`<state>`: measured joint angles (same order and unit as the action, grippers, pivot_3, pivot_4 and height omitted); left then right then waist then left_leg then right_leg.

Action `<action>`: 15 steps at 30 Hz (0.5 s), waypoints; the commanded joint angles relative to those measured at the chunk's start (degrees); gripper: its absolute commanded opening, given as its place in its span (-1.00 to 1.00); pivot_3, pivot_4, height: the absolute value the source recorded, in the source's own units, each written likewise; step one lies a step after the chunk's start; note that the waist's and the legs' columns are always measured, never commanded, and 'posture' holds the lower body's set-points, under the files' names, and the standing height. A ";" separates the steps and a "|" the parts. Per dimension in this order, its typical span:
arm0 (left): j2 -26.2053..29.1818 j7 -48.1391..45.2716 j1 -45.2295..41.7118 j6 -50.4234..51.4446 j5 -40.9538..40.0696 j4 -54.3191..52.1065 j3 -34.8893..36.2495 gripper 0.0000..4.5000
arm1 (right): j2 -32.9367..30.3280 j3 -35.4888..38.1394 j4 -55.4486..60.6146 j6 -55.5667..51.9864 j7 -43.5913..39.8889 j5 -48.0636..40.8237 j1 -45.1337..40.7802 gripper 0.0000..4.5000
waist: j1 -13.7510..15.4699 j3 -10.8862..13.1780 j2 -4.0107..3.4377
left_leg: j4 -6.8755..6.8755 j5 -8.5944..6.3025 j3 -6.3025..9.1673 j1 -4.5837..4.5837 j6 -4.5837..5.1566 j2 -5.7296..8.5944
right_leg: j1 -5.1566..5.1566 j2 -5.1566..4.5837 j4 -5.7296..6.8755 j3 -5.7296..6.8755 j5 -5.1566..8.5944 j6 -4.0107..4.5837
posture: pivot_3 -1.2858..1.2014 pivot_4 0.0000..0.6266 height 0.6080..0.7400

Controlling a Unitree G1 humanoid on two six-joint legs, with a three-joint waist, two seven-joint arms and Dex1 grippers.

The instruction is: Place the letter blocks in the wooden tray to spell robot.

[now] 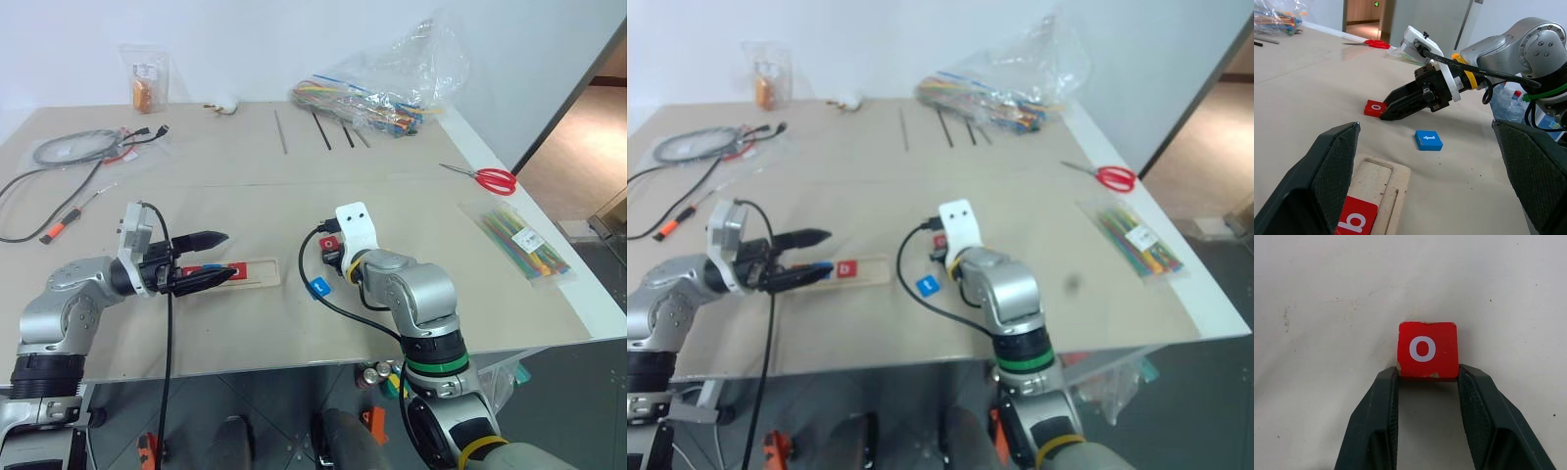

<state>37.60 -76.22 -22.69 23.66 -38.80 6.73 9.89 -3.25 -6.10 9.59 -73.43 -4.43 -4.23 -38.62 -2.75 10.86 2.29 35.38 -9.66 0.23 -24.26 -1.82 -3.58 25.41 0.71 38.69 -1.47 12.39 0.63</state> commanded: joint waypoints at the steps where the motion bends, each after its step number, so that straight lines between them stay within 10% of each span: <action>1: 0.06 0.09 -0.59 -0.99 -0.12 -0.76 0.97 1.00 | -2.50 1.77 3.49 -1.94 -1.50 -0.86 -0.50 -0.48 | 0.00 0.00 0.00 | 0.00 0.00 0.00 0.00 0.00 0.00 | 0.00 0.00 -0.01 0.00 0.00 0.00 | 0.03 -0.52 1.00; 15: -0.18 -0.88 -1.46 -1.73 0.33 1.06 0.65 1.00 | -4.87 5.97 15.39 -17.47 -3.64 -4.28 1.79 -0.48 | 0.00 0.00 -0.01 | -0.21 -0.08 0.05 -0.20 0.12 -0.03 | 0.03 0.03 -0.46 0.09 -0.15 -0.27 | 0.03 -0.52 1.00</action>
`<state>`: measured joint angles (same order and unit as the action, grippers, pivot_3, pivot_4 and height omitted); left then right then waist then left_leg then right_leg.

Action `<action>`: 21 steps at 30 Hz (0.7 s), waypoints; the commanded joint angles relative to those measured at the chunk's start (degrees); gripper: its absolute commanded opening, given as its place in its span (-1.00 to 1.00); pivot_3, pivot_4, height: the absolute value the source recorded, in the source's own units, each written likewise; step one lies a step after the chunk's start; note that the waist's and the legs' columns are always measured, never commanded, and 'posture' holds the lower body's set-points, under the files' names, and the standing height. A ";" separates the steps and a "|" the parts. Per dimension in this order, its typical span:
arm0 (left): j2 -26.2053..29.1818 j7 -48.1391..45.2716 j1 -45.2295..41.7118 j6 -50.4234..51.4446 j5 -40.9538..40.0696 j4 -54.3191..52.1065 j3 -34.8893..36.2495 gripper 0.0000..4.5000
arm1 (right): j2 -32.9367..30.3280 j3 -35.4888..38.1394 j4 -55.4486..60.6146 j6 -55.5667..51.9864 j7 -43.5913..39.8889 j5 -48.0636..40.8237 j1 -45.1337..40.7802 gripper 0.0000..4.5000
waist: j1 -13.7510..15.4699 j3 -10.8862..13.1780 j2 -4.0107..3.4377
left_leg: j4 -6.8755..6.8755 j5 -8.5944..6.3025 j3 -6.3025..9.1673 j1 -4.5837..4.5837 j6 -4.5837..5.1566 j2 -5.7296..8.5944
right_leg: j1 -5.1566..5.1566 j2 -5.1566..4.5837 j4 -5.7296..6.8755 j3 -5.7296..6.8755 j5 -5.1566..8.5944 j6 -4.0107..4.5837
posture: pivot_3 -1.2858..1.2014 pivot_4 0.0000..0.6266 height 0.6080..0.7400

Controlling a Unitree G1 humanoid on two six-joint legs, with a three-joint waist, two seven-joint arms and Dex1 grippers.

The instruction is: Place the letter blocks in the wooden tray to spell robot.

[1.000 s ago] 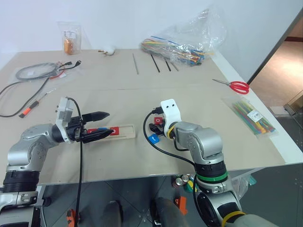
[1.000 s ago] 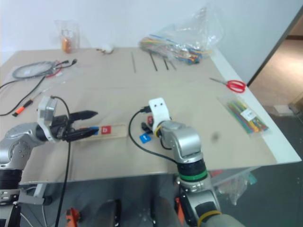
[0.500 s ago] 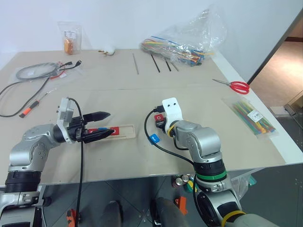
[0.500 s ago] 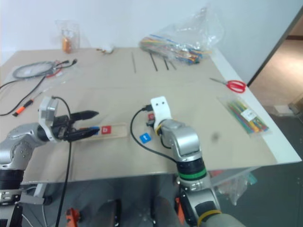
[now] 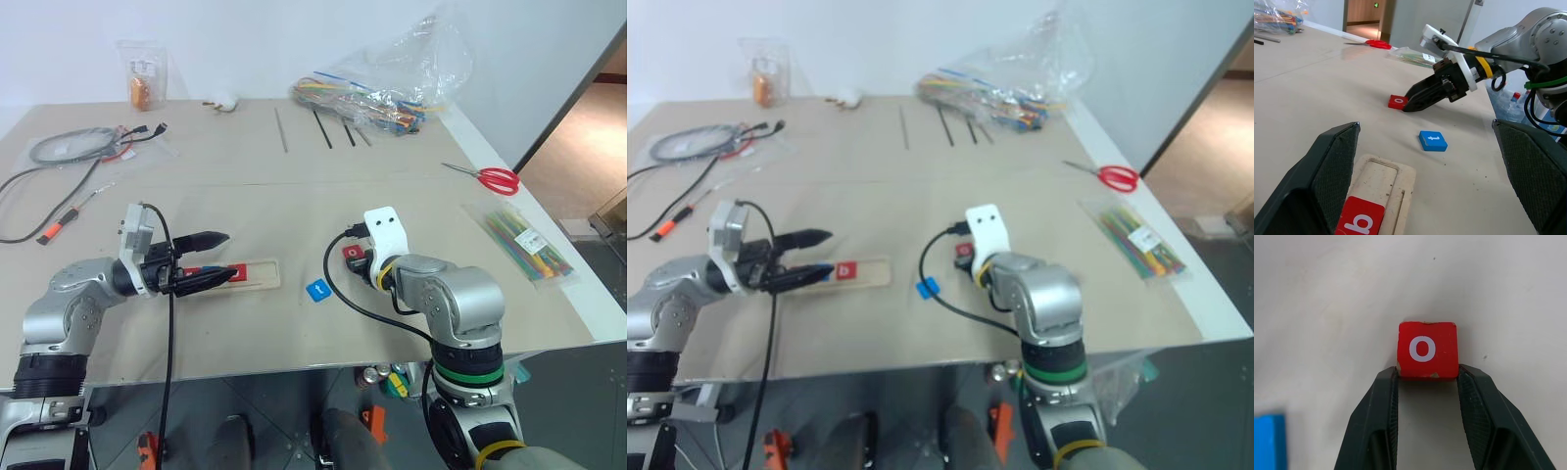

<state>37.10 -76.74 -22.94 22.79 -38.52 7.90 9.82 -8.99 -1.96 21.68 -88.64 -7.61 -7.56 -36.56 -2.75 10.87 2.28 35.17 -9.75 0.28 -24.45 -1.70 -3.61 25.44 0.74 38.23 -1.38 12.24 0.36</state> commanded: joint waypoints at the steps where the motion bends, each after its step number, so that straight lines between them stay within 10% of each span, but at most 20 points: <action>1: 0.33 -0.41 -1.33 -0.84 0.07 -0.08 0.68 1.00 | 1.10 1.98 3.86 -3.05 -0.63 -1.29 -0.21 -0.48 | 0.00 0.00 0.00 | 0.00 0.00 0.00 0.00 0.00 0.00 | 0.00 0.00 0.00 0.01 0.00 0.00 | 0.03 -0.52 1.00; 11: 0.57 -1.13 -1.81 -0.26 0.09 -0.35 0.27 1.00 | 0.99 0.29 5.01 -3.07 0.02 -2.11 2.23 -0.48 | 0.00 0.00 0.01 | 0.00 0.00 0.00 -0.01 0.00 0.01 | -0.02 -0.02 -0.05 0.01 -0.01 -0.02 | 0.03 -0.52 1.00; 12: 0.60 -1.35 -1.97 -0.02 -0.04 -0.46 0.12 1.00 | 1.06 0.26 4.92 -2.73 0.15 -2.04 2.44 -0.01 | 0.01 -0.01 0.01 | 0.00 0.00 0.00 -0.01 0.00 0.01 | -0.02 -0.01 -0.05 0.01 -0.01 -0.02 | 0.03 -0.52 1.00; 17: 0.62 -2.63 -3.76 0.25 0.26 -0.50 -1.15 1.00 | 1.68 1.47 5.01 -1.54 0.21 -2.25 3.05 0.75 | 0.01 -0.01 0.02 | 0.04 0.00 0.02 0.00 0.00 0.01 | -0.06 -0.03 -0.05 0.02 -0.03 -0.05 | 0.03 -0.52 1.00; 21: 0.31 -3.33 -5.39 0.14 0.63 0.30 -2.00 1.00 | 0.84 2.17 5.29 -2.71 -0.75 -3.35 2.55 0.99 | 0.02 -0.01 0.01 | 0.19 0.01 0.01 0.00 0.00 0.02 | -0.11 -0.05 -0.05 0.00 -0.01 0.04 | 0.03 -0.52 1.00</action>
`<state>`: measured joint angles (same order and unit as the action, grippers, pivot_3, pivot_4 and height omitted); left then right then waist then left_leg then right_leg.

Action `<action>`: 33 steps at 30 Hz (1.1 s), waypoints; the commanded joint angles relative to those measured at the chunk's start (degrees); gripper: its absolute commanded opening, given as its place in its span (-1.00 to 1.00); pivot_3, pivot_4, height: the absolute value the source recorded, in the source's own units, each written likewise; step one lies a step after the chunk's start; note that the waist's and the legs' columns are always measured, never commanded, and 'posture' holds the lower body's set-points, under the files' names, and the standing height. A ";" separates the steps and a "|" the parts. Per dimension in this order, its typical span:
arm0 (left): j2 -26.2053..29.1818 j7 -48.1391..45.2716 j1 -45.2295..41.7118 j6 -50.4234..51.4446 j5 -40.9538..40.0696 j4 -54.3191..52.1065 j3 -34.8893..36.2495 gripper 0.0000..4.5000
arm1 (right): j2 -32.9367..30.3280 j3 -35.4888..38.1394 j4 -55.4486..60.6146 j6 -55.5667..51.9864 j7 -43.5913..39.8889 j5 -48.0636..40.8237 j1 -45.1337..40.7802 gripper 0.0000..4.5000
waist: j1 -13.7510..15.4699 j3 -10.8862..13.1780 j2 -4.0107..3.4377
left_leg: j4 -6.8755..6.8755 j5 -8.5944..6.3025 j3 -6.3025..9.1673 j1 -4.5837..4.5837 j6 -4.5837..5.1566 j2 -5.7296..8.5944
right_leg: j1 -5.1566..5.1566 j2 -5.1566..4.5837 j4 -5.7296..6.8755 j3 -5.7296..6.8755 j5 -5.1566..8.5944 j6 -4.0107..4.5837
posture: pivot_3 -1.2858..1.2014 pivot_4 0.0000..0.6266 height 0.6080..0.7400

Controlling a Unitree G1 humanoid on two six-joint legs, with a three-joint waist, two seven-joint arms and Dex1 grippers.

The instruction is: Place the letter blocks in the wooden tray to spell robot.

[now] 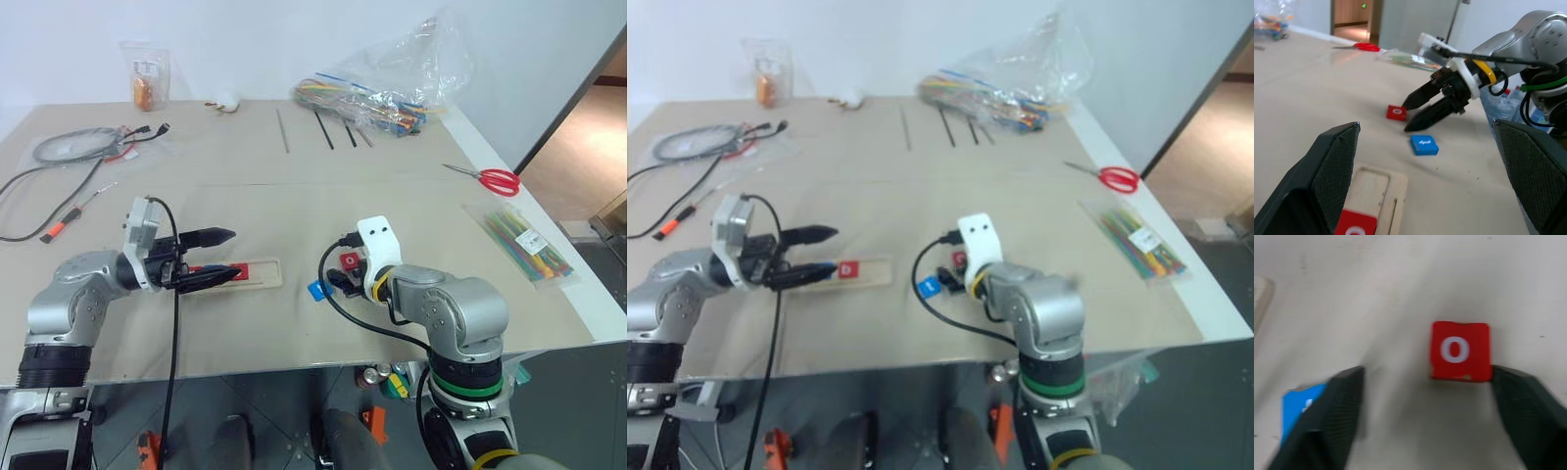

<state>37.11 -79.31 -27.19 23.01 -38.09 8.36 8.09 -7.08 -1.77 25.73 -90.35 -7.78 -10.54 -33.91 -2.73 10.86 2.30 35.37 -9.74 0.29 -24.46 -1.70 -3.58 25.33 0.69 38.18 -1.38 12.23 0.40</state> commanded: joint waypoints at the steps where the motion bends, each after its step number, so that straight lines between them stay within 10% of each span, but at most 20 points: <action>1: 0.17 -0.83 -1.30 -0.14 0.28 -0.03 -0.44 1.00 | -2.14 2.41 1.17 -1.38 -1.19 -0.74 -0.45 0.99 | 0.03 0.00 0.00 | 0.02 0.00 -0.01 0.00 0.00 0.01 | -0.01 -0.01 0.00 -0.02 0.00 0.00 | 0.03 -0.52 1.00; 16: -0.64 -1.24 -2.04 -0.73 0.75 1.24 -0.73 1.00 | -36.18 -2.48 -6.99 27.40 -33.38 -10.49 0.00 0.99 | -0.09 0.02 -0.03 | -0.04 -0.21 0.00 -0.10 0.34 0.02 | 0.08 0.13 -0.12 -0.09 0.02 -0.13 | 0.03 -0.52 1.00; 23: 0.41 -1.65 -1.98 -0.08 0.92 -0.32 -1.06 1.00 | -36.82 -6.01 -28.20 60.39 -48.78 -4.94 -1.46 0.99 | 0.01 0.03 -0.03 | 0.07 -0.21 -0.04 -0.12 0.34 0.07 | 0.01 0.04 -0.14 -0.08 -0.03 -0.24 | 0.03 -0.52 1.00; 33: 3.43 -0.11 1.96 1.67 -0.19 -5.47 1.79 1.00 | -30.99 -9.83 -52.71 74.02 -67.45 -3.81 -12.94 0.99 | 0.06 0.05 -0.04 | 0.10 -0.20 -0.10 -0.06 0.34 0.06 | 0.01 0.09 -0.09 -0.17 -0.11 -0.27 | 0.03 -0.52 1.00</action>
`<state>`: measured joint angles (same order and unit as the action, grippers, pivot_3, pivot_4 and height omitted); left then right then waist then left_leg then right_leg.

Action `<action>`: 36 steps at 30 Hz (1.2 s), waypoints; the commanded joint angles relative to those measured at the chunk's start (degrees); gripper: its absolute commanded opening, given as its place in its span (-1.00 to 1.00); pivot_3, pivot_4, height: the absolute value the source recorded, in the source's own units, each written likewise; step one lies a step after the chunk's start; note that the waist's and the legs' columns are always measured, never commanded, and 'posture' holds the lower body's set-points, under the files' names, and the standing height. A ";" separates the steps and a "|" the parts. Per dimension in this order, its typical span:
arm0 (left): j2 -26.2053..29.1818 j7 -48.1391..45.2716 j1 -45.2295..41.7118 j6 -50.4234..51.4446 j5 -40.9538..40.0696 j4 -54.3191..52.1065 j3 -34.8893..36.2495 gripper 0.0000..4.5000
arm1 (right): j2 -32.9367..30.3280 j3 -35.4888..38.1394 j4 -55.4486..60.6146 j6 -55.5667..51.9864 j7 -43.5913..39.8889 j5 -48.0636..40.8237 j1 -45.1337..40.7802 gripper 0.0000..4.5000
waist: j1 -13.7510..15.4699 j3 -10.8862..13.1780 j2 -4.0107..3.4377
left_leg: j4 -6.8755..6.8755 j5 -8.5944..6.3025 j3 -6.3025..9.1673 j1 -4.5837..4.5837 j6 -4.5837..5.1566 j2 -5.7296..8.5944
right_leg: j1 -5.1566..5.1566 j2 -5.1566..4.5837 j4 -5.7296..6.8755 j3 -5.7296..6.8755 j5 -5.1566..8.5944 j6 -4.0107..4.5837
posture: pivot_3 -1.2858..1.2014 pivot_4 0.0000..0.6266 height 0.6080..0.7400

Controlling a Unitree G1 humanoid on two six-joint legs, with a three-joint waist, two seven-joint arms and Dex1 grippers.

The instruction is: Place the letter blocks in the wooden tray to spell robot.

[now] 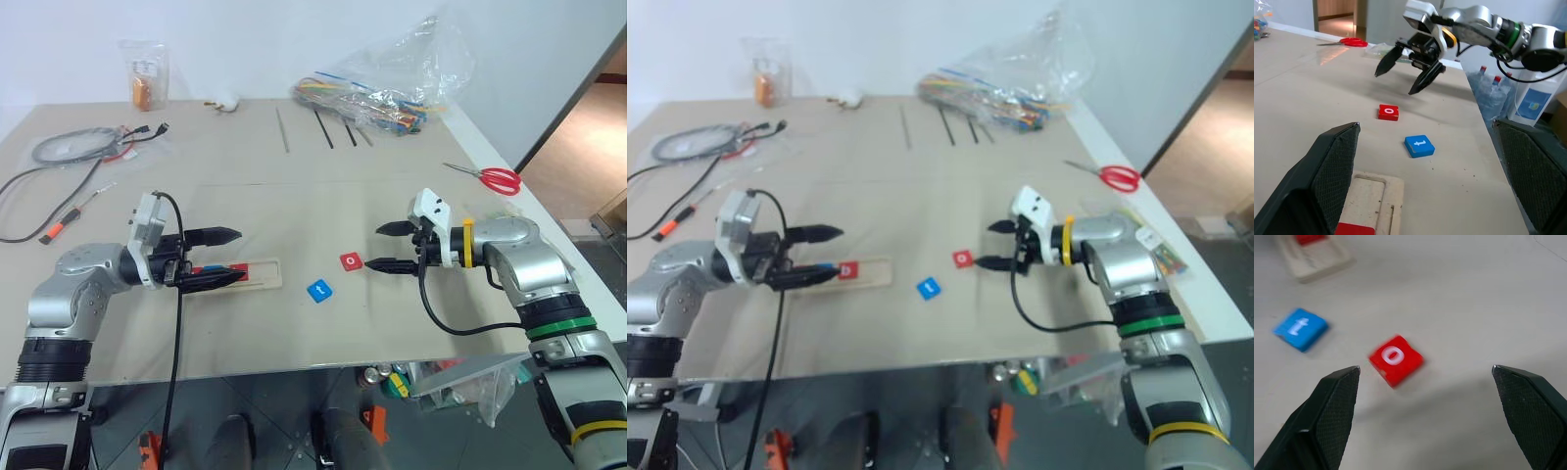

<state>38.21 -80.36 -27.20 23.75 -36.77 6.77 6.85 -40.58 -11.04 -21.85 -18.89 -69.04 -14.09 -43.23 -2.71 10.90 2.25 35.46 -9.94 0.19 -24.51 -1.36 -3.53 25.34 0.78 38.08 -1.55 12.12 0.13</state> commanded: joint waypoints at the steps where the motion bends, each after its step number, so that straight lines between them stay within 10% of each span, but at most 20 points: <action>1: 2.87 0.94 2.66 1.14 -1.82 -4.34 3.73 1.00 | 3.37 -1.03 -5.33 2.84 -6.91 -0.17 -3.91 0.99 | -0.02 0.00 -0.01 | -0.01 0.00 0.00 -0.01 0.00 0.00 | 0.00 -0.01 0.00 0.00 0.01 0.01 | 0.03 -0.52 1.00; 24: 6.64 5.36 6.71 4.95 -5.64 -11.77 7.70 1.00 | 8.22 -1.77 -14.90 15.87 -9.94 7.23 -4.90 0.99 | 0.13 0.01 -0.02 | 0.05 0.06 -0.05 0.09 -0.10 0.00 | -0.05 -0.04 0.09 -0.06 -0.09 -0.04 | 0.03 -0.52 1.00; 33: 6.51 5.55 7.06 4.55 -5.35 -11.90 7.58 1.00 | 9.44 -1.60 -15.28 16.14 -10.11 7.10 -4.56 -0.42 | 0.10 0.01 -0.02 | 0.06 0.07 -0.05 0.10 -0.12 0.00 | -0.06 -0.03 0.11 -0.06 -0.09 -0.04 | 0.03 -0.52 1.00; 36: 6.32 5.89 7.31 4.51 -5.42 -12.22 7.58 1.00 | 9.39 -1.43 -14.87 16.00 -10.38 6.91 -4.26 -0.48 | 0.11 0.01 -0.02 | 0.06 0.07 -0.05 0.10 -0.12 0.00 | -0.06 -0.04 0.11 -0.07 -0.09 -0.05 | 0.03 -0.52 1.00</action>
<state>43.97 -74.62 -19.77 29.07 -41.62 -3.66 13.01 -30.96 -14.20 -38.36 -3.21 -78.69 -6.04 -47.57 -2.60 10.92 2.23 35.52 -9.87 0.14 -24.41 -1.49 -3.52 25.27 0.74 38.19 -1.62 12.03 0.08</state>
